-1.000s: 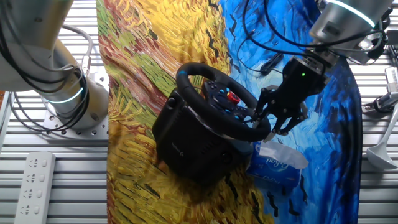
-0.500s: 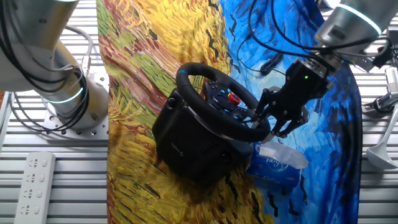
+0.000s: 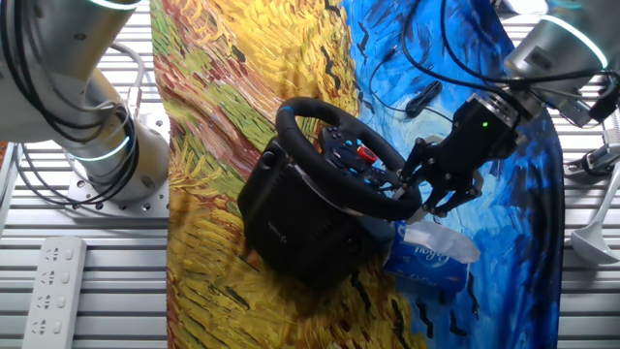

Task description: Rotate the steering wheel 90 degrees clockwise

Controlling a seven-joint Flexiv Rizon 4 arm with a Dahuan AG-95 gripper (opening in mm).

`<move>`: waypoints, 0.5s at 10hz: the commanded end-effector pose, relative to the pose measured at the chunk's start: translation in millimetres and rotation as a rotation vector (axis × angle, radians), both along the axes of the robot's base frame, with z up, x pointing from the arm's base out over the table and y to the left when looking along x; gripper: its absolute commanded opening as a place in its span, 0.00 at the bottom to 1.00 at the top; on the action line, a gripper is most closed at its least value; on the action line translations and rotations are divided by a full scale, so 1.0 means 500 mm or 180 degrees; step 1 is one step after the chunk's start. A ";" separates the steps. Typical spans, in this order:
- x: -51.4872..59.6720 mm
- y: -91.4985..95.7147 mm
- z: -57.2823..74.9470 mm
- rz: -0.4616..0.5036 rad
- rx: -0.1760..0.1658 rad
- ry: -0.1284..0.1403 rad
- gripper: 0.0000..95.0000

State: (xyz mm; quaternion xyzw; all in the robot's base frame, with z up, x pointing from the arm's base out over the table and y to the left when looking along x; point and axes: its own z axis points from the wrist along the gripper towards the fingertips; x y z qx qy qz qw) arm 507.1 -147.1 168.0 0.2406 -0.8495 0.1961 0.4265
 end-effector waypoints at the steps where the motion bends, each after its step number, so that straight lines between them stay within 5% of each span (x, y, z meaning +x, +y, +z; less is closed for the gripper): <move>1: -0.003 -0.004 0.000 -0.0018 0.0054 -0.0102 0.20; 5: -0.008 0.000 0.009 -0.0098 0.0062 -0.0170 0.20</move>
